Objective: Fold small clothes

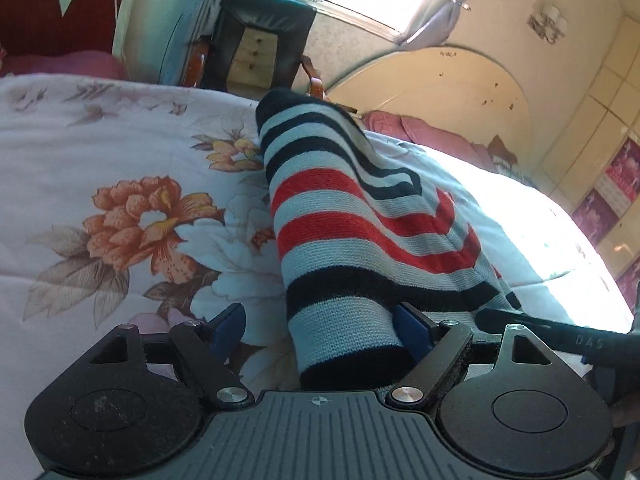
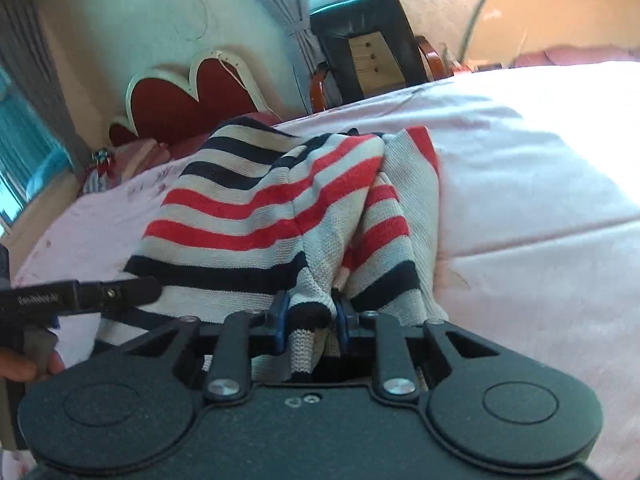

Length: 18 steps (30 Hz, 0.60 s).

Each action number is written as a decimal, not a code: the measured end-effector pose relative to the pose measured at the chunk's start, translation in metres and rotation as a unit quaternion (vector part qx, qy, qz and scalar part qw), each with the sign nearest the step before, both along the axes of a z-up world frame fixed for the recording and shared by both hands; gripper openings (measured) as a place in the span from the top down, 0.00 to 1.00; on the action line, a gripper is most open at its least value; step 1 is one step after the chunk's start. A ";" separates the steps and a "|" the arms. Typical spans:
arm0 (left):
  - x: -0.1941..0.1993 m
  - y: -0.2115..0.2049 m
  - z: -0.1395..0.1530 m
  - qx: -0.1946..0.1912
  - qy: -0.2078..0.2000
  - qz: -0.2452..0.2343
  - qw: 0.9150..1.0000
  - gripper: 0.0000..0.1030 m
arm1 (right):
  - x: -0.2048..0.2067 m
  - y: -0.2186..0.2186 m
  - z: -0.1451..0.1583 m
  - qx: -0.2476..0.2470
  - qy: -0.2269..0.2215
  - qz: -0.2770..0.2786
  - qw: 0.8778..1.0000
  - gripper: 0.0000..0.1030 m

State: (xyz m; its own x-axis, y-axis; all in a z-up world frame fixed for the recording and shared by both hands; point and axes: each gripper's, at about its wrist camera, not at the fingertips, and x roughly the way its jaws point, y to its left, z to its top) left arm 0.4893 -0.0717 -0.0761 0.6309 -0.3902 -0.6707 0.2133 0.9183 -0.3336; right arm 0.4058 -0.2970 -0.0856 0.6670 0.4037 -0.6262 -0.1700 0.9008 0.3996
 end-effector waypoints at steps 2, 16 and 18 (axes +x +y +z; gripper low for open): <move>0.000 0.005 0.006 -0.003 -0.003 -0.002 1.000 0.21 | 0.004 -0.002 0.004 0.022 0.020 -0.008 1.000 0.72; 0.007 0.048 -0.008 -0.083 0.010 0.065 0.994 0.21 | 0.046 0.032 0.015 -0.049 0.044 0.043 0.997 0.82; 0.005 0.041 -0.002 -0.073 -0.006 0.056 0.996 0.21 | 0.030 0.039 0.029 -0.109 -0.019 0.052 0.992 0.83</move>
State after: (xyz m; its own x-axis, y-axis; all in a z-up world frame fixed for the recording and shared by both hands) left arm 0.4947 -0.0307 -0.0780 0.6834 -0.4101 -0.6040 0.1178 0.8784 -0.4632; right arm 0.4359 -0.2576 -0.0562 0.6538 0.3297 -0.6810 -0.2786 0.9417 0.1885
